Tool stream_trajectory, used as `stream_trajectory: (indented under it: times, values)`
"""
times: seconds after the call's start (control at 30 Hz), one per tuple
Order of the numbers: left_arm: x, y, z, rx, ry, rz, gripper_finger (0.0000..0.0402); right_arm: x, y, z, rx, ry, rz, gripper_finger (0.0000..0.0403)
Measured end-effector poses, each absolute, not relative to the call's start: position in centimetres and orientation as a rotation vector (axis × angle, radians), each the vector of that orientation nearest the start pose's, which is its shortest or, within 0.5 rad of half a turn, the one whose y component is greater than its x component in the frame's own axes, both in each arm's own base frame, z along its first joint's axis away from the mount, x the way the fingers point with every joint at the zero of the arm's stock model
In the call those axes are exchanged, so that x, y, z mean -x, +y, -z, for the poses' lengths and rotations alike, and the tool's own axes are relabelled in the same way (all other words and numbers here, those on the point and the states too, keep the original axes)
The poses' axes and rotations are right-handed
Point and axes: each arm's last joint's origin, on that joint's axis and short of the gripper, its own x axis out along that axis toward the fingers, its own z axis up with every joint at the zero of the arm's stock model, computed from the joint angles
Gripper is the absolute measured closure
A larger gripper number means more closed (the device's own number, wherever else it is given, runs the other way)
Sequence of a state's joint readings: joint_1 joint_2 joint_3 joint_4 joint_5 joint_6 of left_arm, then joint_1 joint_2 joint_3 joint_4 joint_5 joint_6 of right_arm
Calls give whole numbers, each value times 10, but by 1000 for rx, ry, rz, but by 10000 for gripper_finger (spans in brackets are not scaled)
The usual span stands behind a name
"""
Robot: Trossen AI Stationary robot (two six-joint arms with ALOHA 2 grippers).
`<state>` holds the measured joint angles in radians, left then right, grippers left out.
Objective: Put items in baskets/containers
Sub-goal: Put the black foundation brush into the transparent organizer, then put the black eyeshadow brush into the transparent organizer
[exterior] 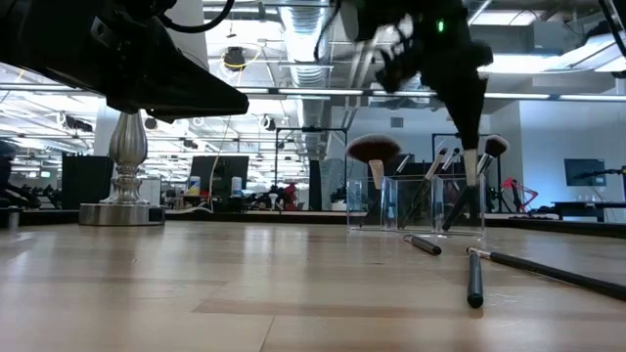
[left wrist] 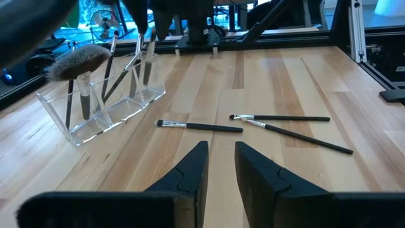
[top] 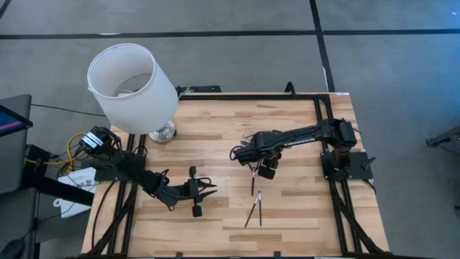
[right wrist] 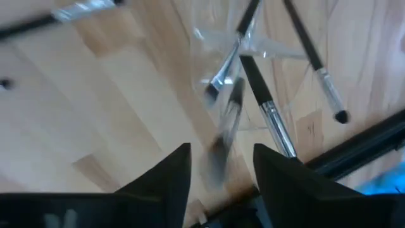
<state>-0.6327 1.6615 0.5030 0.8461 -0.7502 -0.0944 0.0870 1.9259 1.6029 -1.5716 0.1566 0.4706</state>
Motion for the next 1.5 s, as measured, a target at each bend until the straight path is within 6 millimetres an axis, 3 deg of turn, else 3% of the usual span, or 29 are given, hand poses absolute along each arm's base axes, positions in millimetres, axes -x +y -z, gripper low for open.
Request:
stream_trajectory:
  times: [0.17,0.3,0.47,0.6,0.77,0.93,1.07,1.17,1.27,1.37,1.43,1.5]
  values:
    - [-239,-151,-139,-105,235,-128,326,-329,37,-275,-119,1674,446,218]
    - [-239,-151,-139,-105,235,-127,326,-322,57,-303,-250,1534,448,209]
    - [-239,-151,-139,-105,235,-127,326,-318,99,-313,-395,1397,416,208]
    - [-239,-151,-139,-105,235,-126,326,-324,136,-300,-420,1281,471,214]
    - [-239,-151,-139,-105,235,-126,326,-338,170,-259,-402,1161,663,223]
    - [-239,-151,-139,-105,235,-126,326,-342,171,-215,-400,1211,949,231]
    - [-239,-151,-139,-114,235,-126,326,-350,168,-201,-371,1183,991,230]
    - [-240,-149,-139,-115,236,-134,326,-346,166,-213,-368,1169,970,229]
    - [-243,-144,-139,-112,236,-153,326,-326,165,-252,-360,1047,953,230]
    - [-246,-139,-139,-110,237,-174,326,-295,170,-292,-353,811,972,234]
    - [-247,-137,-139,-108,238,-184,326,-279,179,-296,-316,593,955,237]
    - [-248,-135,-139,-106,238,-190,326,-273,189,-277,-329,484,939,240]
